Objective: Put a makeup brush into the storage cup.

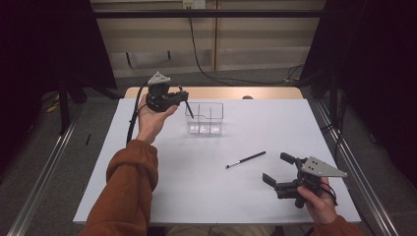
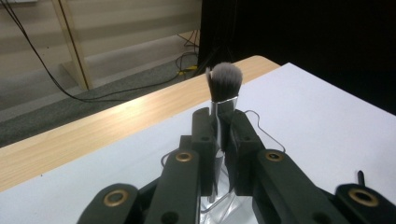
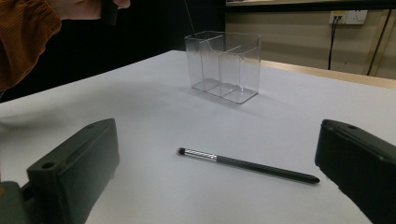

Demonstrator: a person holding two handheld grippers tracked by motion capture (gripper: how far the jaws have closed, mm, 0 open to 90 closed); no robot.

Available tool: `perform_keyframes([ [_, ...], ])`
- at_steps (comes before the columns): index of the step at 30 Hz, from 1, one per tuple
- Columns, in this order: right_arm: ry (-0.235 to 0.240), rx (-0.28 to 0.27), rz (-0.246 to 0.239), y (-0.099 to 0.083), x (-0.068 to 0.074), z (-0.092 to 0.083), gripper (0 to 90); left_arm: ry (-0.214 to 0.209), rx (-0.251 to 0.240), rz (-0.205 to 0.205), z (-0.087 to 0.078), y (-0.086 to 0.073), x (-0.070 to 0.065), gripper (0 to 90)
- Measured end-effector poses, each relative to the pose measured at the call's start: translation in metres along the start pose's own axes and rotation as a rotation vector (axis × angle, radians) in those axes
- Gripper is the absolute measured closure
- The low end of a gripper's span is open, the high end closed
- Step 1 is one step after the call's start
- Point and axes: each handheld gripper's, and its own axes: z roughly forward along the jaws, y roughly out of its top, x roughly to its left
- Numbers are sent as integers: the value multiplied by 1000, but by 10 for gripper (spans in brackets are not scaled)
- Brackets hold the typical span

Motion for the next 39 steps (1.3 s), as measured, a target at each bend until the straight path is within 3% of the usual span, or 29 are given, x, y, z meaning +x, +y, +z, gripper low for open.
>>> perform_keyframes([
  [17, 12, 6, -4, 0, 1, 1, 0, -15, 33, 3, 12, -14, 0, 835],
  [29, 11, 6, -4, 0, 1, 1, 0, -28, 44, -24, 15, -20, 4, 823],
  [34, 13, 7, -4, 0, 1, 1, 0, -19, 38, -24, 14, -21, 6, 706],
  [39, 13, 8, -2, 0, 1, 1, 0, -8, 29, -42, 13, -23, 9, 493],
])
